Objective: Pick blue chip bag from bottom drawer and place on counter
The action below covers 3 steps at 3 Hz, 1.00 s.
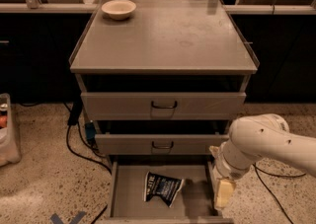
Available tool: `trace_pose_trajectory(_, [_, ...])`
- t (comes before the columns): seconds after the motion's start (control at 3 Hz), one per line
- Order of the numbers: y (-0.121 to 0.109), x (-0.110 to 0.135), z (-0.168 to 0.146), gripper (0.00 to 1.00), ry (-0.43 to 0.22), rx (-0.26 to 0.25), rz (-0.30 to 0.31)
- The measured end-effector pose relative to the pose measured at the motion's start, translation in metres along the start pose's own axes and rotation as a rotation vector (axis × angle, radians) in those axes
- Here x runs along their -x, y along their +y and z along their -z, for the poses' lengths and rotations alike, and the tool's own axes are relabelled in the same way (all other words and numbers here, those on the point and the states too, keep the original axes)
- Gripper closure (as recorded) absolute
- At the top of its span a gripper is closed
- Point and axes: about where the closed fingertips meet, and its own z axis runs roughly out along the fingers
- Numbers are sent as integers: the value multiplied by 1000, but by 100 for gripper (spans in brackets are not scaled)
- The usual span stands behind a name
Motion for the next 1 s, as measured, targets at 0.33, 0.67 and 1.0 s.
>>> trace_pose_trajectory(0.33, [0, 0, 0, 0, 0, 0, 0])
trace_pose_trajectory(0.67, [0, 1, -11, 0, 11, -4, 16])
trace_pose_trajectory(1.0, [-1, 3, -40, 0, 4, -9, 51])
